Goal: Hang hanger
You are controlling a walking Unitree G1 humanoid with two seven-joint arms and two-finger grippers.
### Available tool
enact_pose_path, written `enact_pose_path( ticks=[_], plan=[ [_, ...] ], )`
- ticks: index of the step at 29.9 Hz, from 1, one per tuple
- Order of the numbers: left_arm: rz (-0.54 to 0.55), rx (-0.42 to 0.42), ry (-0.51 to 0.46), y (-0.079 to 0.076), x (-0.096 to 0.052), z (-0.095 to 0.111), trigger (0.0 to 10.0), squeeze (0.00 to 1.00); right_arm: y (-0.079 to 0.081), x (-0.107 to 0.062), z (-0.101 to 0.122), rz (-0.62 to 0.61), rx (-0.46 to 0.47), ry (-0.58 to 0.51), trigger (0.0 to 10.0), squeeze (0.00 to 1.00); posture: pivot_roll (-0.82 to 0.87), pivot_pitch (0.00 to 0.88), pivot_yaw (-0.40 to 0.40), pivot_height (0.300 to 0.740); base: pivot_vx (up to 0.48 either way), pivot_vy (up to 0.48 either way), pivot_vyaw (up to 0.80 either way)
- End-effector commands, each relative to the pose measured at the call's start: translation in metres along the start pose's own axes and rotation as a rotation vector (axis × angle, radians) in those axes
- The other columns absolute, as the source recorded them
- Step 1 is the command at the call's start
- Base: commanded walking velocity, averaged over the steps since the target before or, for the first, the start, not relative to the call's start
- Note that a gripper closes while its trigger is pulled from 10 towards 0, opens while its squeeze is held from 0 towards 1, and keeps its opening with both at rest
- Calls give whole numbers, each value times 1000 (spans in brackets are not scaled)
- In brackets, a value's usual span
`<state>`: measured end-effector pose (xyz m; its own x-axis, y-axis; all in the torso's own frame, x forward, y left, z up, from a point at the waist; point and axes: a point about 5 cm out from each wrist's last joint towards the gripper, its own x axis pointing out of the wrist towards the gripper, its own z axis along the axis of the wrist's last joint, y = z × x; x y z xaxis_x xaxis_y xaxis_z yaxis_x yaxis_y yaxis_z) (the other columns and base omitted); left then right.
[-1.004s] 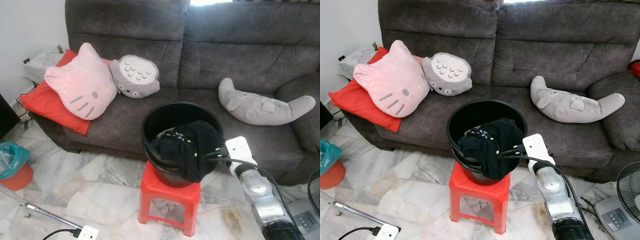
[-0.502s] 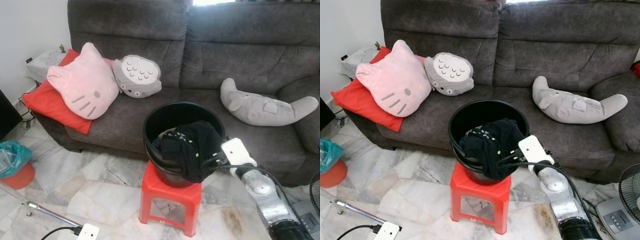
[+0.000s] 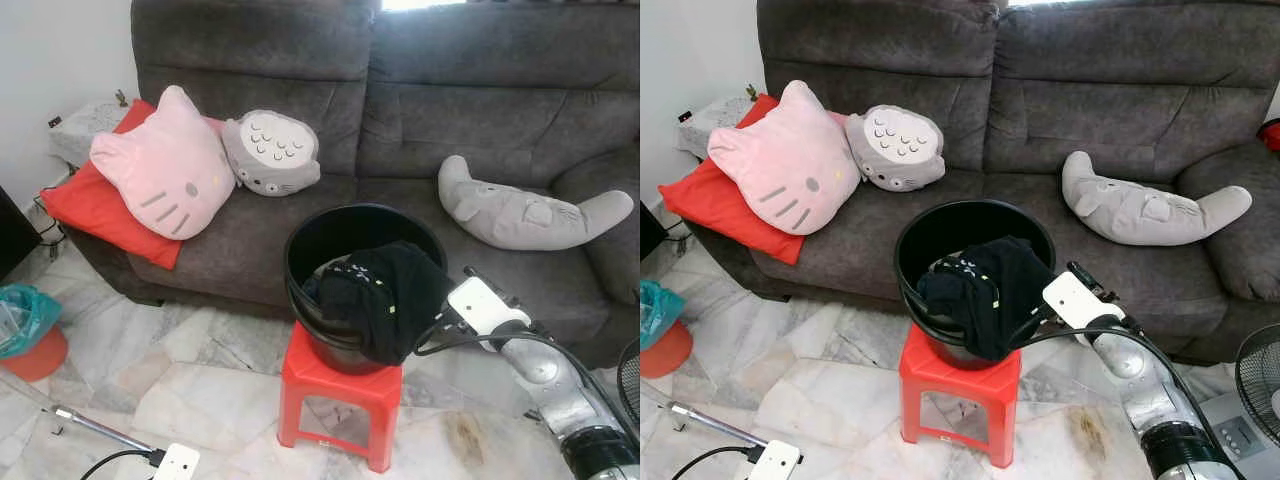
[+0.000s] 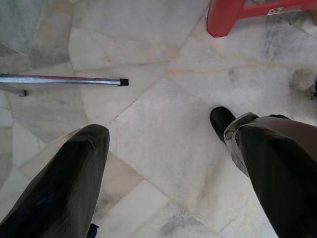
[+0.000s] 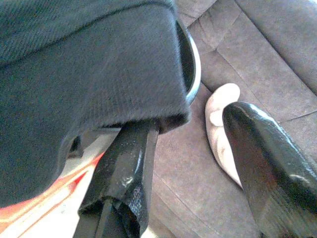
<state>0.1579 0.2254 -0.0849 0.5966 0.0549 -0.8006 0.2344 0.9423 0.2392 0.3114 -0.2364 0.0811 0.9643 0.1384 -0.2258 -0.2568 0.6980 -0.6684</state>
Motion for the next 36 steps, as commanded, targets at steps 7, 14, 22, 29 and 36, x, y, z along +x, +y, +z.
enact_pose_path(
  ticks=[7,14,22,29,36],
  plan=[
    [15,3,-23,3,0,4,10000,0,-2,2,3,-22,74,-29,10000,0,-132,0,47,740,0,0,0],
    [12,9,-27,3,0,4,10000,0,0,2,2,-22,84,-28,10000,0,-132,0,47,740,148,0,0],
    [9,6,-23,3,0,3,10000,0,2,2,2,-14,87,-31,10000,0,-132,0,46,740,273,0,0],
    [10,7,-29,3,1,5,10000,0,3,3,2,-12,88,-33,10000,0,-133,0,46,740,307,0,0],
    [23,15,-32,4,1,6,10000,0,8,2,4,1,97,-39,10000,0,-133,0,46,740,165,0,0]
  ],
)
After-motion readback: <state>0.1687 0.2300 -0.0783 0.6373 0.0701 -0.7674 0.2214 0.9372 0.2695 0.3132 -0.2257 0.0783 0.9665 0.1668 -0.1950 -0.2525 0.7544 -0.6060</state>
